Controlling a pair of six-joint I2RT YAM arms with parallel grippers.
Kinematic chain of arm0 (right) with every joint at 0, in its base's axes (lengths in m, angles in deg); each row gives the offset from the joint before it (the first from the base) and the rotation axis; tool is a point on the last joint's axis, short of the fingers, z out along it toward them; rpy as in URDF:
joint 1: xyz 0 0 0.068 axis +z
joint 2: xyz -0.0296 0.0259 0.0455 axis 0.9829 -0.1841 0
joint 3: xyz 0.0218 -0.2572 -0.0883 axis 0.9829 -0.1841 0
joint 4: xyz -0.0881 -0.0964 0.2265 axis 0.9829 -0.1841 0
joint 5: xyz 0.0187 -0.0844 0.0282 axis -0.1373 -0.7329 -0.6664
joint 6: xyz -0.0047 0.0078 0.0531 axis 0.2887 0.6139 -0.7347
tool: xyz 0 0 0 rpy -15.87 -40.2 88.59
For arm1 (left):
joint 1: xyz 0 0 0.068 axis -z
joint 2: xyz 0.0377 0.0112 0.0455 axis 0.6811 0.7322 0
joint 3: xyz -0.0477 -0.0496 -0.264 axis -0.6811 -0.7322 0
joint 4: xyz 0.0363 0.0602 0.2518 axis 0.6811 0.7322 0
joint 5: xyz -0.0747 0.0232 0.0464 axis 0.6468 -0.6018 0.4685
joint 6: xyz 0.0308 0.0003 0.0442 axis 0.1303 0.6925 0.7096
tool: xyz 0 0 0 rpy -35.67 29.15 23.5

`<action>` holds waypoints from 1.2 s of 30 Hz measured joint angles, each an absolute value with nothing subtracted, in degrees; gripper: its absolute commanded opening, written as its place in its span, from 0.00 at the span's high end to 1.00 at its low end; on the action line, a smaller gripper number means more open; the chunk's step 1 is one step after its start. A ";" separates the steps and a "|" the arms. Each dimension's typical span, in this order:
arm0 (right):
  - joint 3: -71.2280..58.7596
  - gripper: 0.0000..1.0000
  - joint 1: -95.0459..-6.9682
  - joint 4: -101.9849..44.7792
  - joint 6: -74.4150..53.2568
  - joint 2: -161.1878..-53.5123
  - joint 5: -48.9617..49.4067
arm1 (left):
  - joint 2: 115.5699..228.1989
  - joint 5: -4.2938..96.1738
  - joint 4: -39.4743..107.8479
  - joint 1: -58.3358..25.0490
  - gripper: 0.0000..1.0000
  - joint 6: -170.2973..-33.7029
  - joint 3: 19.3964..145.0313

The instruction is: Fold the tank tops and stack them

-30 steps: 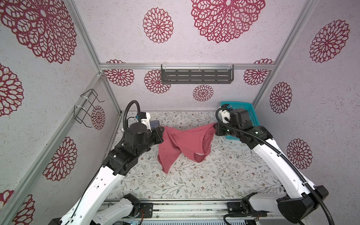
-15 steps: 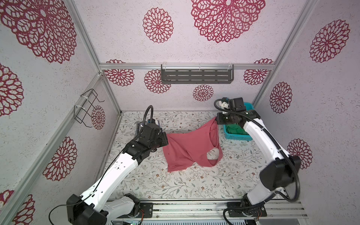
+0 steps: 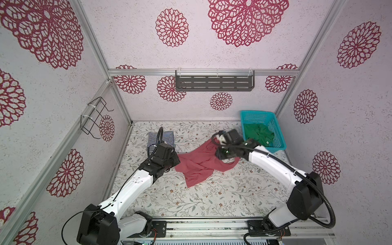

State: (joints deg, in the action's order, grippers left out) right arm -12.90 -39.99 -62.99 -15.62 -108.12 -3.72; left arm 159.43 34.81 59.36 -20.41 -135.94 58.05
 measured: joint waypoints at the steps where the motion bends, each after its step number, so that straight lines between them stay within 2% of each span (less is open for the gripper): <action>1: -15.87 0.70 -38.97 -61.35 -17.24 -109.02 -3.37 | 160.04 35.36 58.68 -21.24 1.00 -135.72 58.07; 7: -19.98 0.77 -41.87 -53.05 -21.63 -123.23 -5.36 | 163.41 37.87 58.11 -23.73 1.00 -133.29 58.07; 12: -9.86 0.77 -45.79 -47.45 -20.95 -131.23 -5.43 | 163.00 38.90 58.70 -23.82 1.00 -132.77 54.81; 15: 0.00 0.73 -48.95 -47.50 -18.97 -138.29 -5.32 | 159.85 39.62 58.96 -23.01 1.00 -135.11 49.04; 18: 8.11 0.64 -52.28 -48.20 -16.56 -142.59 -6.54 | 154.89 39.46 59.51 -18.84 1.00 -139.24 43.71; 21: 9.50 0.58 -54.46 -52.17 -14.44 -140.54 -9.01 | 151.15 39.53 59.62 -13.07 1.00 -143.59 41.76; 24: 4.13 0.58 -54.05 -56.30 -14.00 -132.65 -11.22 | 150.23 39.77 58.44 -10.79 1.00 -146.67 41.59; 30: -8.05 0.65 -42.07 -61.31 -20.98 -117.30 -12.16 | 152.81 40.08 57.43 -10.42 1.00 -147.87 42.00; 36: -12.75 0.74 -31.67 -59.36 -31.34 -119.25 -11.66 | 153.38 39.53 57.21 -10.62 1.00 -147.35 42.22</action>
State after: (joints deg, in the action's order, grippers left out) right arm -12.75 -31.67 -59.36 -31.34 -119.25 -11.66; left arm 153.38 39.53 57.21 -10.62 -147.35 42.22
